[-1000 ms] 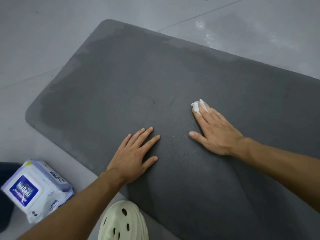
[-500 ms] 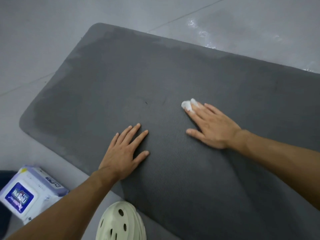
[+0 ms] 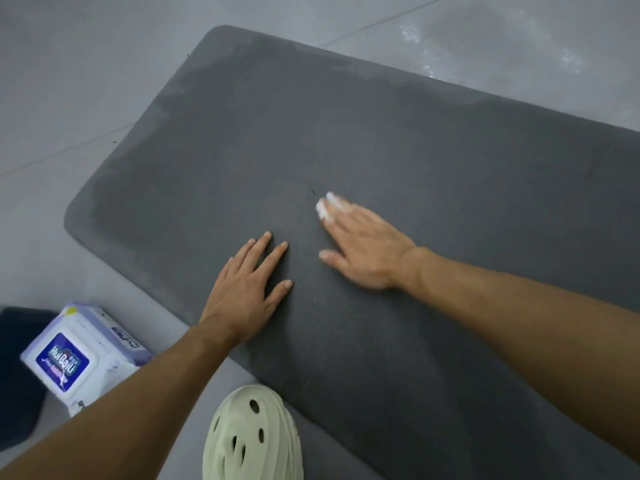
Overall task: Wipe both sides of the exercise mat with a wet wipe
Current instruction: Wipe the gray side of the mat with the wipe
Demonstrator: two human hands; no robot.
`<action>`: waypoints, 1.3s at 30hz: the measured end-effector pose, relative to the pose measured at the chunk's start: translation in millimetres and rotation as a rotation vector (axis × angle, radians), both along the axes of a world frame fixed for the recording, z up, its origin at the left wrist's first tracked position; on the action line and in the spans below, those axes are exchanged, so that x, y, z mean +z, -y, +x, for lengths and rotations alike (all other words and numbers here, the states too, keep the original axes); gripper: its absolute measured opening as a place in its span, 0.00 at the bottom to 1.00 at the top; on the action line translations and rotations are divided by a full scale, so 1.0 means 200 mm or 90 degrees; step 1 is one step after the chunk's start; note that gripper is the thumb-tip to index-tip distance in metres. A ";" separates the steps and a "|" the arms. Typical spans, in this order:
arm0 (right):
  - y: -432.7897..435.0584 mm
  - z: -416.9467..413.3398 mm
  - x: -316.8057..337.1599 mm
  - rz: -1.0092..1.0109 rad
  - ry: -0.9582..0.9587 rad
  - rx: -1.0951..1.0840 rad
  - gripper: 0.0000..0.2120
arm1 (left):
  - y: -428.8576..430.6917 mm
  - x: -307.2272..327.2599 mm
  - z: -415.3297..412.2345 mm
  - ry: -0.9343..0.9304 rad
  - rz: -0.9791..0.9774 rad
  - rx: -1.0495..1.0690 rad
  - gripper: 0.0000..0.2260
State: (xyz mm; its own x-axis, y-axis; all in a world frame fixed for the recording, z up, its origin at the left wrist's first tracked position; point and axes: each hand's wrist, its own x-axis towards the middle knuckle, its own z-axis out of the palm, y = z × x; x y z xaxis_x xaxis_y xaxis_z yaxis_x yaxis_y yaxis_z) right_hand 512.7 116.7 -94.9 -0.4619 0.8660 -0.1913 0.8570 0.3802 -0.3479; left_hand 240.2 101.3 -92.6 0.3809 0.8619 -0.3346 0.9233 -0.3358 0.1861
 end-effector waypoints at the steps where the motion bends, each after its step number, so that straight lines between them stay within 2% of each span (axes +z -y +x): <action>1: 0.08 -0.02 -0.01 0.006 -0.004 0.055 0.39 | 0.00 0.00 0.00 0.001 0.003 0.001 0.34; 4: 0.29 -0.01 -0.04 0.034 0.015 0.176 0.39 | 0.00 -0.01 0.00 -0.008 0.010 0.001 0.34; 6: 0.33 0.04 -0.05 0.054 0.031 0.185 0.38 | 0.00 -0.01 0.02 -0.015 0.006 0.006 0.34; 8: 0.30 0.10 -0.06 0.065 0.041 0.129 0.39 | 0.01 -0.01 0.03 -0.013 0.008 0.013 0.34; 13: 0.15 0.33 -0.06 0.066 0.066 -0.128 0.42 | 0.04 -0.02 0.05 -0.014 0.012 0.035 0.28; 19: 0.13 0.36 -0.06 0.030 0.030 -0.186 0.45 | 0.05 -0.02 0.07 0.011 0.005 0.057 0.30; 22: 0.21 0.30 -0.04 0.021 -0.001 -0.141 0.44 | 0.05 -0.03 0.10 0.024 0.003 0.077 0.30; 29: 0.69 0.18 -0.07 0.039 -0.022 0.142 0.40 | 0.07 -0.04 0.17 0.033 0.029 0.120 0.26; 33: 0.83 0.21 -0.08 0.049 -0.004 0.187 0.38 | 0.08 -0.05 0.23 0.043 0.057 0.132 0.25; 35: 0.80 0.26 -0.09 0.066 0.012 0.144 0.37 | 0.08 -0.04 0.30 0.049 0.059 0.133 0.26; 39: 0.67 0.49 -0.07 0.060 0.044 -0.059 0.38 | 0.06 -0.04 0.45 0.053 0.041 0.146 0.26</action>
State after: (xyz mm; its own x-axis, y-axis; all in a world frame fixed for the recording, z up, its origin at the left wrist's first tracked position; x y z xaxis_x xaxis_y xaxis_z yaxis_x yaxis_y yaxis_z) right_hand 611.0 -18.0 -108.8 -0.3679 0.9198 -0.1363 0.9105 0.3266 -0.2538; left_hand 331.0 90.0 -100.2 0.1975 0.9475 -0.2516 0.9590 -0.1335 0.2500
